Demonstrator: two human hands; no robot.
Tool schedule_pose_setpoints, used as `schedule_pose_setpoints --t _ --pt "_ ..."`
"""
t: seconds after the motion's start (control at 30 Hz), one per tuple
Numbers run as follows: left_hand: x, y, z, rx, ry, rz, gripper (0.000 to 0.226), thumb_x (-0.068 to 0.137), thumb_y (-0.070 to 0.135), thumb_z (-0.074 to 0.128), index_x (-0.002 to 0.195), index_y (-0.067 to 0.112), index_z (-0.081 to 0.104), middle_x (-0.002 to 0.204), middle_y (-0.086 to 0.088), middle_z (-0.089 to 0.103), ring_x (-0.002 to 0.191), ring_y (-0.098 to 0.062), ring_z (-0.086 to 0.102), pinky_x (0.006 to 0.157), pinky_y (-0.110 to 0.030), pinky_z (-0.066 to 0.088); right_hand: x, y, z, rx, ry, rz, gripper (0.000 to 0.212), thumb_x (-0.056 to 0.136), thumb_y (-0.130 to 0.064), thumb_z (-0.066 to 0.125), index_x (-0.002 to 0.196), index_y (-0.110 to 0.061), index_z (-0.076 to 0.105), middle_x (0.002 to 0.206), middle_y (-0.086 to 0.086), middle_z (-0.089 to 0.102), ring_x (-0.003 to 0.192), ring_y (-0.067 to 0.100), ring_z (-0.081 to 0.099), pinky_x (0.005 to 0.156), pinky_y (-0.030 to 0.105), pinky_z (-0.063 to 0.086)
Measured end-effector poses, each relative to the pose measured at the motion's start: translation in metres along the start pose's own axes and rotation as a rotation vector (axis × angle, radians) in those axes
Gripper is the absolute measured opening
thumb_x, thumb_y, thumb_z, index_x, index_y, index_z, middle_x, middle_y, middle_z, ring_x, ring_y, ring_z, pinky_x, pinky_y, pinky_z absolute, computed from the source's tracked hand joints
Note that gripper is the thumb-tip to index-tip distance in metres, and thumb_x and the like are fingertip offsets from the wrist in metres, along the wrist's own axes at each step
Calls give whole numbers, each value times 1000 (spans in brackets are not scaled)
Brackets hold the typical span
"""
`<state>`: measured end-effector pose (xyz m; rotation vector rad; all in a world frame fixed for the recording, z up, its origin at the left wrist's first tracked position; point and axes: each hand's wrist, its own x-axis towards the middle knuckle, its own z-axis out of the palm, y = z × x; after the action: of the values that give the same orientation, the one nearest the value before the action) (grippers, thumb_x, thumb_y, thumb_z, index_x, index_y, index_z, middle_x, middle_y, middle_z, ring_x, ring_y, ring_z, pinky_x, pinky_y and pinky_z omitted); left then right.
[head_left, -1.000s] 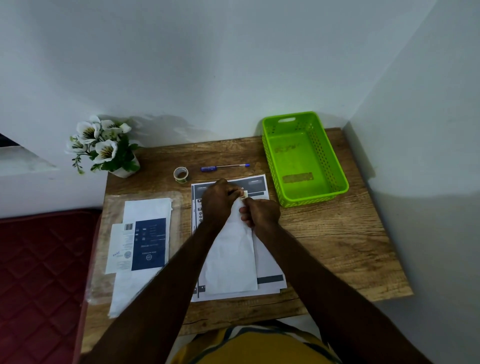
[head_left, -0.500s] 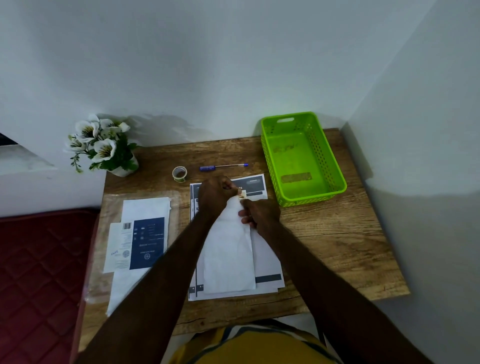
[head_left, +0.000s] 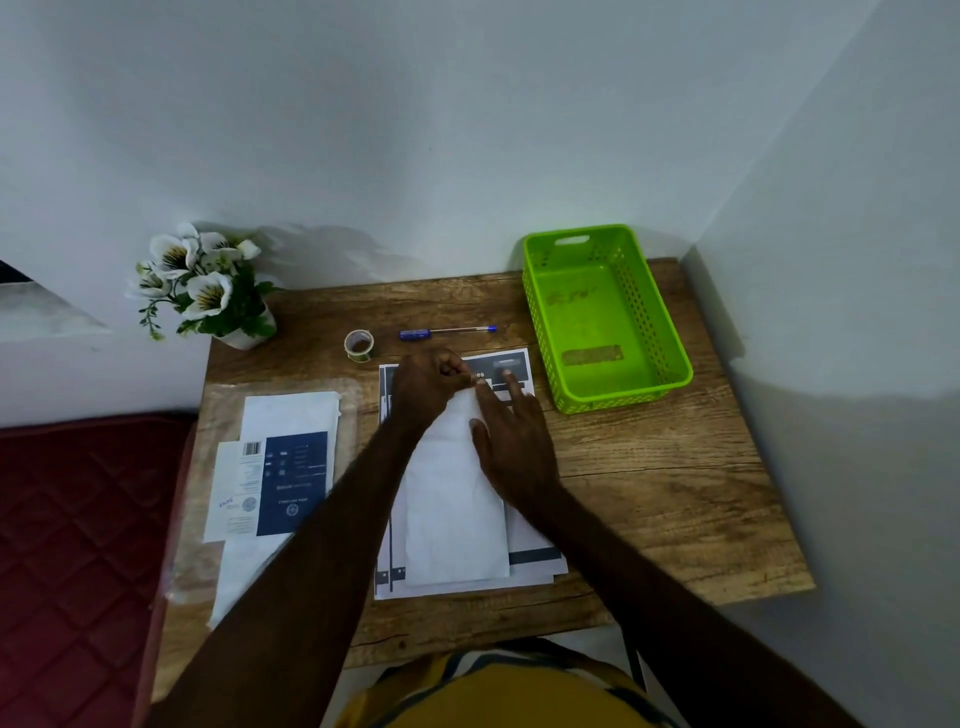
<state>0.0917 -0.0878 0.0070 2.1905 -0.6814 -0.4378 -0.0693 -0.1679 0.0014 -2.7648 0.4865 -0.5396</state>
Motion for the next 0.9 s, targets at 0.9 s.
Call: schedule_pose_setpoints --t 0.9 --pt "0 -4 1 -1 30 25 8 82 18 85 82 22 78 71 17 66 67 9 63 62 -10 44 -14 13 6 -50 -134 -96 55 104 -36 34 150 -9 47 157 12 44 150 26 34 118 62 29"
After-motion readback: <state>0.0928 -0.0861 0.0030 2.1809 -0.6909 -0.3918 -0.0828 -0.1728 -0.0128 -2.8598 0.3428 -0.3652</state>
